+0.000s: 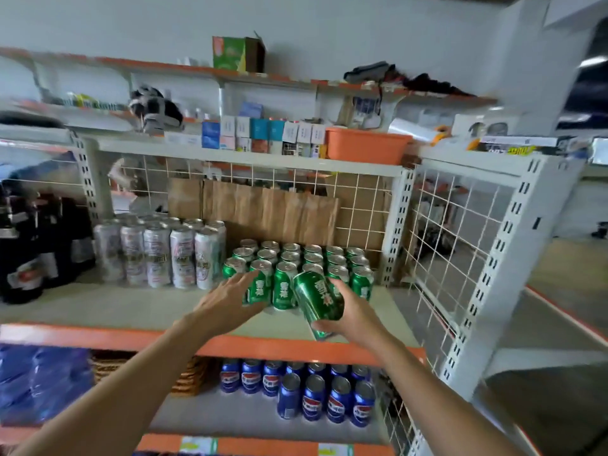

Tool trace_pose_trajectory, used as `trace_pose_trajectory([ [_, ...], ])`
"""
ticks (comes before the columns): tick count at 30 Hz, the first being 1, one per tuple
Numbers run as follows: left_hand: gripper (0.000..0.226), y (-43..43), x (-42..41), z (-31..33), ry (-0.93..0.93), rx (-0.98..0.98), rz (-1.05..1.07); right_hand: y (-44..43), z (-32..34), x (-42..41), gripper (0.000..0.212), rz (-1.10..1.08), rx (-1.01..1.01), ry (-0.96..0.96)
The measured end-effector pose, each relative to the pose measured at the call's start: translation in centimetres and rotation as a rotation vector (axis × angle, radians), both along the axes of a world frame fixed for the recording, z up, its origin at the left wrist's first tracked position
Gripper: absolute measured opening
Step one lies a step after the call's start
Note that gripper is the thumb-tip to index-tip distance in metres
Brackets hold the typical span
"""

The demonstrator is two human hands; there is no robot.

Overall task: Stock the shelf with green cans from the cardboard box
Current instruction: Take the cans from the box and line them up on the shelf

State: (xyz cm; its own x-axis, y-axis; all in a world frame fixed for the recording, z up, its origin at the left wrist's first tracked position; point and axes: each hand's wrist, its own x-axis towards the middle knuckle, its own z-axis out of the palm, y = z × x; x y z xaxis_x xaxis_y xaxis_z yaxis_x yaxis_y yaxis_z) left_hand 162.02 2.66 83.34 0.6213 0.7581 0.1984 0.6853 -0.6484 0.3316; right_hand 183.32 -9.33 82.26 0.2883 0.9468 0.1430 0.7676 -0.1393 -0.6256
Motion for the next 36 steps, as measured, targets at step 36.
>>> trace_pose_trajectory([
  [36, 0.048, 9.0, 14.1, -2.7, -0.836, -0.776, -0.455, 8.5, -5.3, 3.4, 0.120, -0.124, 0.329, 0.405],
])
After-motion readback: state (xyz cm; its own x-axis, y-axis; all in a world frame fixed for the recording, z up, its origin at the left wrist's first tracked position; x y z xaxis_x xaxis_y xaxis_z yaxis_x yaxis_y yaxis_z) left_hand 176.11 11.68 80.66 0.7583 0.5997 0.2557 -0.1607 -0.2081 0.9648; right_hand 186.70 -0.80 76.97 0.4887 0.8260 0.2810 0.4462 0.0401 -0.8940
